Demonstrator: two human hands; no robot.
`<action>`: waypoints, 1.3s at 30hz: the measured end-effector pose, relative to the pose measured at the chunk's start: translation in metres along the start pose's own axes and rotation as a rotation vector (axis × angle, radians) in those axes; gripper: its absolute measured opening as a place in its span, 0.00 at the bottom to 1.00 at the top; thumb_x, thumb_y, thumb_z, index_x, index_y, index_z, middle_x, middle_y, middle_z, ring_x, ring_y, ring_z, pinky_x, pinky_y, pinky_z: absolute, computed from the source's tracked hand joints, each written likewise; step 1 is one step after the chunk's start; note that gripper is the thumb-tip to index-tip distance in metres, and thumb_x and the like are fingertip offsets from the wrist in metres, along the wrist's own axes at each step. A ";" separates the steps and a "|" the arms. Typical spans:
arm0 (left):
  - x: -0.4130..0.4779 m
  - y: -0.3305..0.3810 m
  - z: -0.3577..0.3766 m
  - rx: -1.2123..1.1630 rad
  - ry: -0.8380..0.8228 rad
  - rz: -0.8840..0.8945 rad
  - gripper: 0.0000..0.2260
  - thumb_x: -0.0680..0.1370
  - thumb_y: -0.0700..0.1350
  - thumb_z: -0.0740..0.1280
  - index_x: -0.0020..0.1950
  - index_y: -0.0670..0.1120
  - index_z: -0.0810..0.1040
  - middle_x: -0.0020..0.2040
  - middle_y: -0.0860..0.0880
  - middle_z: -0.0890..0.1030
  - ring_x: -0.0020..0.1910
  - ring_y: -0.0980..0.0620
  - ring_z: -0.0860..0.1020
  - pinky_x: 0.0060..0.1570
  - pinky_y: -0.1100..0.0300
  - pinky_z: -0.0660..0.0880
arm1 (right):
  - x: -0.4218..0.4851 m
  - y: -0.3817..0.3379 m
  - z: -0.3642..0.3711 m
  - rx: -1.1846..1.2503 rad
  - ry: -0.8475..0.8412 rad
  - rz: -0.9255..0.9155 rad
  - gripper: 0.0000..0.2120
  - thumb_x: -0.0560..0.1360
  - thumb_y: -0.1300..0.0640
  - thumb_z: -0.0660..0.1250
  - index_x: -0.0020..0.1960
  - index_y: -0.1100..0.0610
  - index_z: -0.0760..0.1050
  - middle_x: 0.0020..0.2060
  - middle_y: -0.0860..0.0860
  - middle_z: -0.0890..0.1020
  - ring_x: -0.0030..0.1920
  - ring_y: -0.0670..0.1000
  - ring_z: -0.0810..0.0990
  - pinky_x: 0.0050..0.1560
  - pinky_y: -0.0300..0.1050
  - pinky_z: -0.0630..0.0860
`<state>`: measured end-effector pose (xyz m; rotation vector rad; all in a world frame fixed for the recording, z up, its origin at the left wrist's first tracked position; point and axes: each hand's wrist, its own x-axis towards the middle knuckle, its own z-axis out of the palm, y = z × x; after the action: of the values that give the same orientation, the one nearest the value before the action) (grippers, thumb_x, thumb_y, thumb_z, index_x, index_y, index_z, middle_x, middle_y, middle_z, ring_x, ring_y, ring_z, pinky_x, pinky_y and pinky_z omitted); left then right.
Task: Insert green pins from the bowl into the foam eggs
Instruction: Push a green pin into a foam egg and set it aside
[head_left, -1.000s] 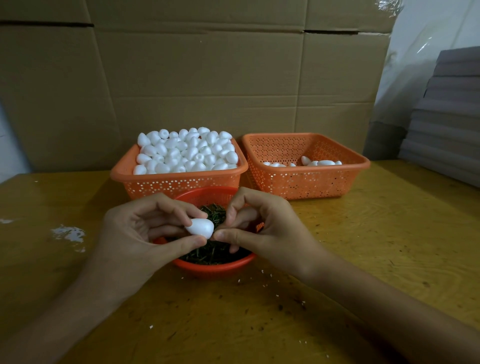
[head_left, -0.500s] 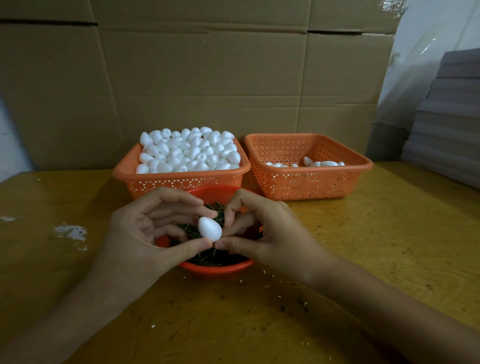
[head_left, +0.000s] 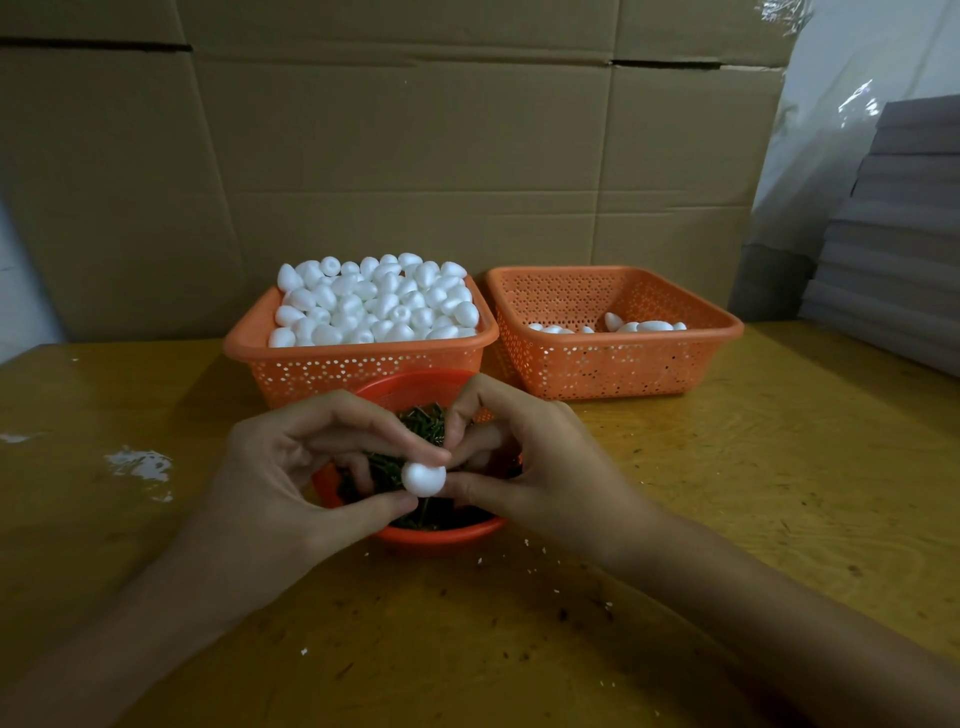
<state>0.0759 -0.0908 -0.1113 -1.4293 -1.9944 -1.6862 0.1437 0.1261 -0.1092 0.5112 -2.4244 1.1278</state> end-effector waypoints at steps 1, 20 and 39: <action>0.000 0.000 0.000 0.007 -0.003 0.002 0.13 0.69 0.48 0.80 0.52 0.54 0.83 0.50 0.53 0.89 0.47 0.45 0.86 0.41 0.47 0.80 | 0.000 0.000 0.000 -0.004 0.003 -0.001 0.15 0.74 0.61 0.78 0.52 0.58 0.73 0.42 0.45 0.88 0.42 0.46 0.86 0.47 0.56 0.79; 0.000 -0.002 0.005 0.048 0.055 -0.031 0.17 0.67 0.39 0.82 0.54 0.50 0.85 0.54 0.52 0.88 0.48 0.51 0.87 0.39 0.56 0.81 | -0.001 0.002 -0.001 0.088 -0.036 0.026 0.16 0.75 0.60 0.78 0.51 0.57 0.71 0.44 0.47 0.89 0.48 0.43 0.87 0.50 0.59 0.83; -0.009 -0.009 0.011 0.516 -0.182 0.169 0.14 0.85 0.56 0.63 0.48 0.53 0.84 0.51 0.62 0.81 0.55 0.56 0.81 0.53 0.55 0.75 | 0.007 0.041 -0.083 0.349 0.749 0.355 0.07 0.79 0.59 0.72 0.55 0.60 0.79 0.44 0.51 0.89 0.35 0.50 0.85 0.33 0.39 0.80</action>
<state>0.0789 -0.0857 -0.1271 -1.5325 -2.1150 -0.9053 0.1353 0.2143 -0.0830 -0.2415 -1.6986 1.5520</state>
